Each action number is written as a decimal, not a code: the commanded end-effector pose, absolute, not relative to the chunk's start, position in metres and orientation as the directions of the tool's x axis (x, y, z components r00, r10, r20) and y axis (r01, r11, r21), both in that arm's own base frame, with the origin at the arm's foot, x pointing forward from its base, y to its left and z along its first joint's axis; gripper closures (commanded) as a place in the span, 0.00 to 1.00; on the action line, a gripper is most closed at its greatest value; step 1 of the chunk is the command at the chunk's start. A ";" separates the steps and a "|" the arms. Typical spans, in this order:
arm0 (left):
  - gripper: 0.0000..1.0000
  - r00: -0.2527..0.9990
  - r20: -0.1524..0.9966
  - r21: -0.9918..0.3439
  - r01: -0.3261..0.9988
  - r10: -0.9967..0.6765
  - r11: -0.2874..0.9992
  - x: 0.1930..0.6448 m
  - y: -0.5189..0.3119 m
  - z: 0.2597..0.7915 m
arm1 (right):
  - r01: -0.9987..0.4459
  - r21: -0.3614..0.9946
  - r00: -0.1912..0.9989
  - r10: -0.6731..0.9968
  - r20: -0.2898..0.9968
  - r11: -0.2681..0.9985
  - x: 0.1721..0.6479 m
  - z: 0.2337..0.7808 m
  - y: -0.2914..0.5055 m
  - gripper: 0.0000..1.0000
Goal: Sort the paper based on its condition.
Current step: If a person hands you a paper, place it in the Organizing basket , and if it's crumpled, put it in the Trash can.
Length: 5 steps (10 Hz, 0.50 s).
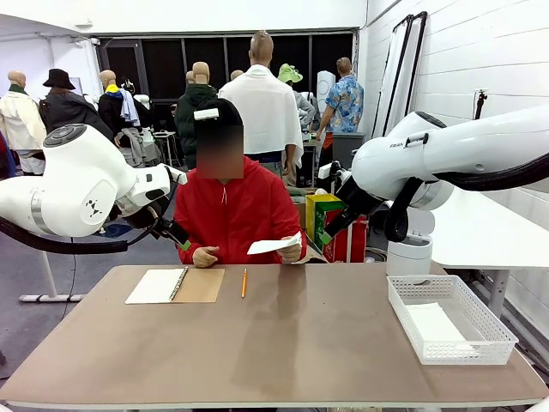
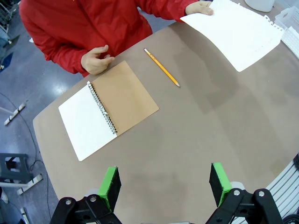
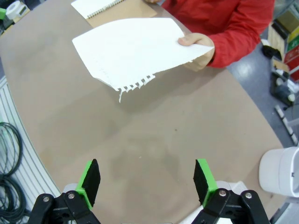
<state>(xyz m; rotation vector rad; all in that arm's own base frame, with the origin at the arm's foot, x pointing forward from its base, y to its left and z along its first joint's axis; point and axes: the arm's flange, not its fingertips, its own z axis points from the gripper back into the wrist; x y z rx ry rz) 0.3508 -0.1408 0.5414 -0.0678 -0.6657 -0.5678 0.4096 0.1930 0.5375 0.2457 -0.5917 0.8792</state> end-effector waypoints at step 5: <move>0.00 0.640 0.605 0.117 0.518 -0.474 0.848 0.351 -0.140 0.541 | -0.382 0.396 0.842 0.137 0.522 0.835 0.448 0.531 0.159 0.00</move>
